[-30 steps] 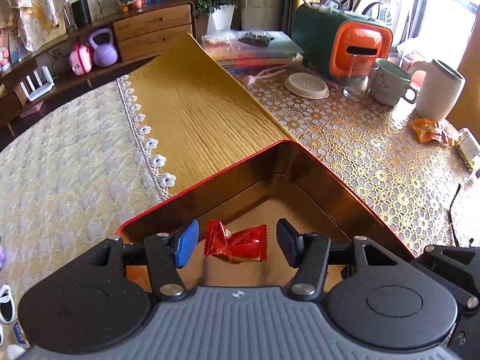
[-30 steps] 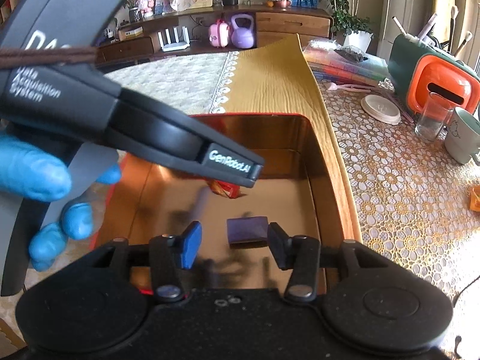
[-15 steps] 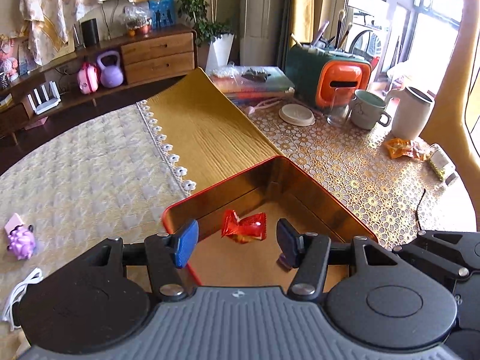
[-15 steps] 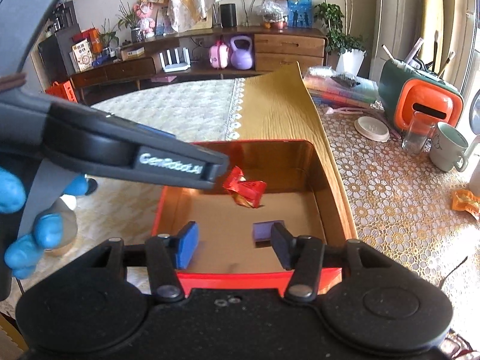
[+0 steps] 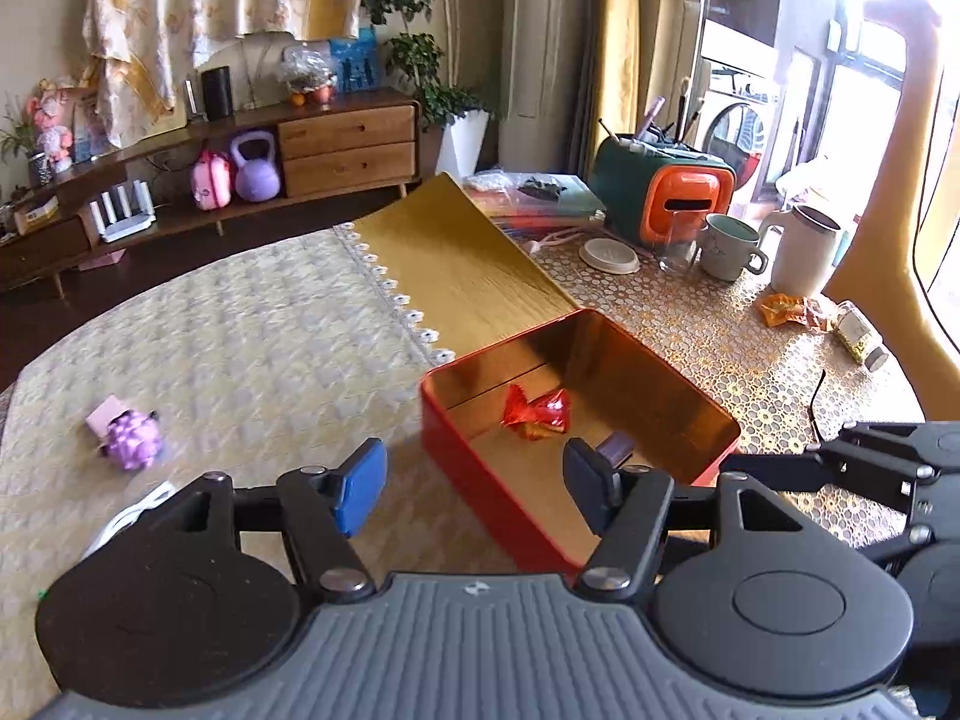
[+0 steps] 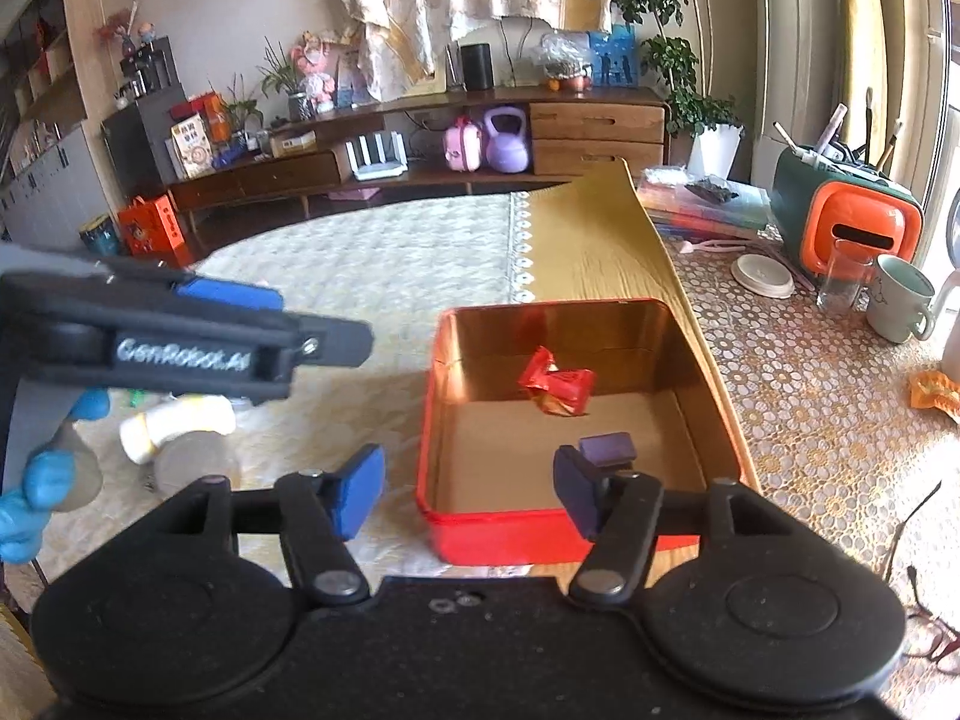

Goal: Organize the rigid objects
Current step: 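Move both tools back toward the white bottle and silver compact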

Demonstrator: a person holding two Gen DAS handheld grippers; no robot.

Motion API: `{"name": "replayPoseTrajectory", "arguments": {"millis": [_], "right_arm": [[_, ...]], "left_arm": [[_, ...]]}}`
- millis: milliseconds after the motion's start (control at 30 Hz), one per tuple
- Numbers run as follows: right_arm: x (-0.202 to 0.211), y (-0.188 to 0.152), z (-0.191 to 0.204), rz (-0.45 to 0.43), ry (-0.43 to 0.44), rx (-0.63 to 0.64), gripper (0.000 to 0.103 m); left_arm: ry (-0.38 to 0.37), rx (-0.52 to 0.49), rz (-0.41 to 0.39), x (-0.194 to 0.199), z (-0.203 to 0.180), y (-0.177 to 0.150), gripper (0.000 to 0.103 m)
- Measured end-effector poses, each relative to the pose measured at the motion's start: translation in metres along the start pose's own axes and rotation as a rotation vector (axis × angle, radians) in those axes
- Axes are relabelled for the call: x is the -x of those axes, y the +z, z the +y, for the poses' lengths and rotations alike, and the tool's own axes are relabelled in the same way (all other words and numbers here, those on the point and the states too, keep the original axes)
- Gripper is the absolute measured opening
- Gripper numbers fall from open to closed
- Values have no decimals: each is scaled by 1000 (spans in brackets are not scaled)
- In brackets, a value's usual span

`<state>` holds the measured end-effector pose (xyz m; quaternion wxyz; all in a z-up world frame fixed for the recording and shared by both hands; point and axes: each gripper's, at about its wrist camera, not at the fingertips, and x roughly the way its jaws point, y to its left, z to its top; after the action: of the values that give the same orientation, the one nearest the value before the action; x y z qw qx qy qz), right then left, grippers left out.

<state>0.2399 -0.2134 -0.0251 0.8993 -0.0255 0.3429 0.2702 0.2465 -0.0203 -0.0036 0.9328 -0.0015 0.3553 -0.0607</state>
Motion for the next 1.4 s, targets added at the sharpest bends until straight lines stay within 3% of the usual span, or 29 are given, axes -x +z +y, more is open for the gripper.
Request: {"name": "replayPoseTrajectory", "arguments": {"millis": [167, 267, 400, 567, 833, 1100, 1400], "right_arm": [[10, -5, 15, -20, 22, 6, 66], [15, -9, 25, -27, 35, 12, 68], [18, -14, 37, -35, 49, 26, 74], [18, -21, 51, -39, 66, 25, 83], [16, -30, 72, -61, 110, 47, 102], [2, -39, 93, -46, 165, 50, 103], [-22, -42, 117, 3, 226, 103, 103]], "left_arm": [[-3, 33, -6, 23, 15, -18, 65], [11, 42, -21, 38, 25, -31, 74], [26, 63, -34, 53, 38, -47, 74], [61, 96, -59, 71, 57, -67, 83], [151, 151, -98, 91, 90, -95, 85], [222, 176, -103, 95, 122, -116, 94], [194, 173, -52, 76, 147, -133, 94]]}}
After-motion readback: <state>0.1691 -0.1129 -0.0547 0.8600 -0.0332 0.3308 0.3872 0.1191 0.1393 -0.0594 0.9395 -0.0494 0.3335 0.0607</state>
